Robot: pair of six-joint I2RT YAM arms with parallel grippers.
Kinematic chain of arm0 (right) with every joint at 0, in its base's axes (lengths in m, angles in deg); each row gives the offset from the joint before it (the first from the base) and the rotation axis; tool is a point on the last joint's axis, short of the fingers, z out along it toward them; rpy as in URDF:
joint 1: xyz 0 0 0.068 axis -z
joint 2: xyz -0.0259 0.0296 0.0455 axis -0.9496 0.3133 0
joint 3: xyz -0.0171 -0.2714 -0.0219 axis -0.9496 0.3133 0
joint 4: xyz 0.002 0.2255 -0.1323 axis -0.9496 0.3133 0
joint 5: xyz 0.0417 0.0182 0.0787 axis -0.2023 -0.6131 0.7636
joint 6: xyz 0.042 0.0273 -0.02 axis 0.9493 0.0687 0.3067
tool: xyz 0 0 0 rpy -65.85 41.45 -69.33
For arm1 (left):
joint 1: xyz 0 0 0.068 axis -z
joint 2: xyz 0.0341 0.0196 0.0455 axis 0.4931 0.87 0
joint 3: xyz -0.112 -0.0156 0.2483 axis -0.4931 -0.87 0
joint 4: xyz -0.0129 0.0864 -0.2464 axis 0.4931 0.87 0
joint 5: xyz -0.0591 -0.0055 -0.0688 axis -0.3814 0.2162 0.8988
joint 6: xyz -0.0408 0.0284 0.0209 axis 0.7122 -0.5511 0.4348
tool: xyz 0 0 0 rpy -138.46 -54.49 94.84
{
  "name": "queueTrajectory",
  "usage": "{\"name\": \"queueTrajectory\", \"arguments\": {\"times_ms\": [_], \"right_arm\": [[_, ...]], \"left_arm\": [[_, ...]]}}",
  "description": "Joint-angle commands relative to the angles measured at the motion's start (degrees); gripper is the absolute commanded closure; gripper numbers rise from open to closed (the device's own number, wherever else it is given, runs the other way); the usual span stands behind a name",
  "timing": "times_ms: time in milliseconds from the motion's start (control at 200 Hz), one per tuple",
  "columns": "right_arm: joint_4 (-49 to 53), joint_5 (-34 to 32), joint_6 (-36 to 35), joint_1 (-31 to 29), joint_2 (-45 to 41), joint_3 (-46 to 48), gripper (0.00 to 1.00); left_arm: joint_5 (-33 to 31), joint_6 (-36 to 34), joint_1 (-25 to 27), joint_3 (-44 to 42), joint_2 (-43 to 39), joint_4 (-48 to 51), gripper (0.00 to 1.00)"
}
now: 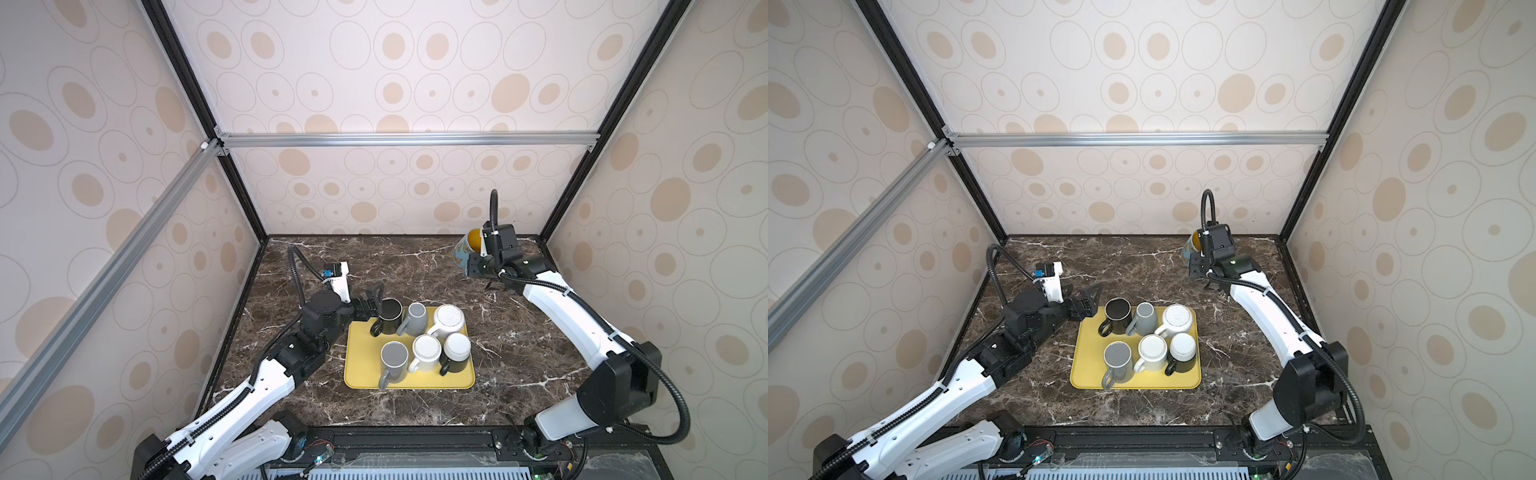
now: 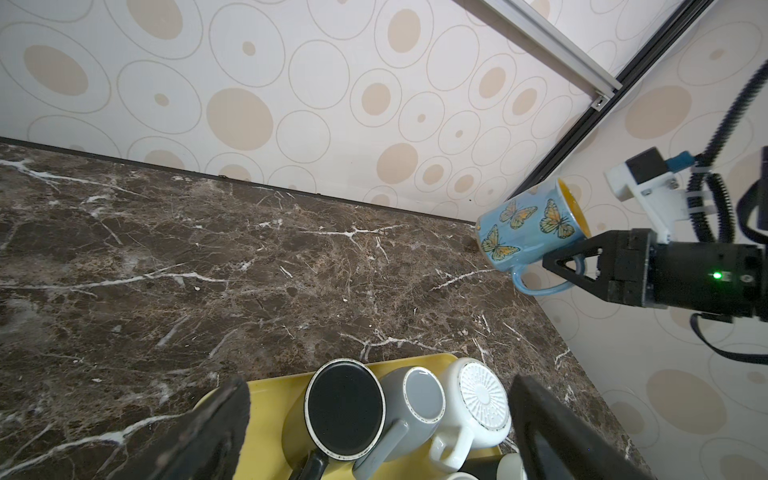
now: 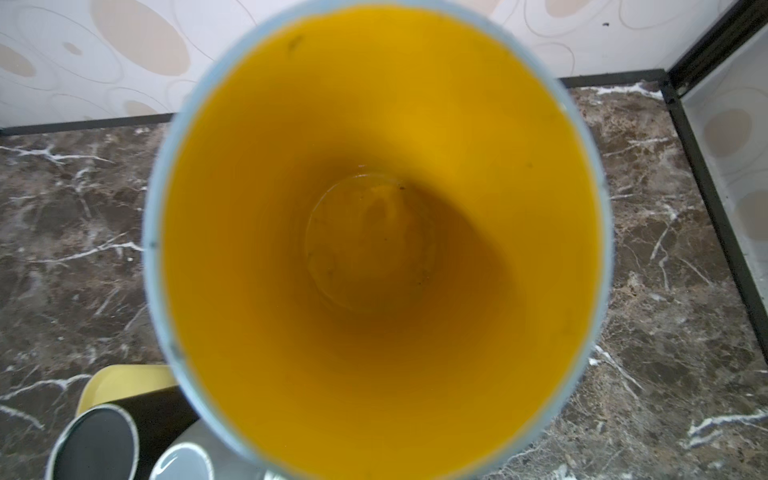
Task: Turn the mug right side up
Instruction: 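Carry the blue mug away with the right gripper while the left withdraws, then lower the blue mug upright onto the table with the right gripper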
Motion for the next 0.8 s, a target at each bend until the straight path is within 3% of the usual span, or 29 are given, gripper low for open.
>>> {"name": "queueTrajectory", "arguments": {"times_ms": [0,165,600,795], "right_arm": [[-5.7,-2.0,-0.8,2.2,2.1,-2.8,1.00],[-7.4,-2.5,-0.4,5.0,8.0,-4.2,1.00],[-8.6,-8.6,-4.4,5.3,18.8,-10.1,1.00],[-8.3,-9.9,-7.3,5.8,17.3,-7.6,1.00]], "left_arm": [[0.1,-0.9,-0.2,-0.1,0.7,-1.8,0.03],[0.1,-0.9,-0.2,-0.5,1.6,-3.0,0.03],[0.3,-1.5,-0.3,-0.7,3.7,-4.1,0.03],[0.4,-1.9,-0.2,-1.0,4.1,-4.5,0.03]]}}
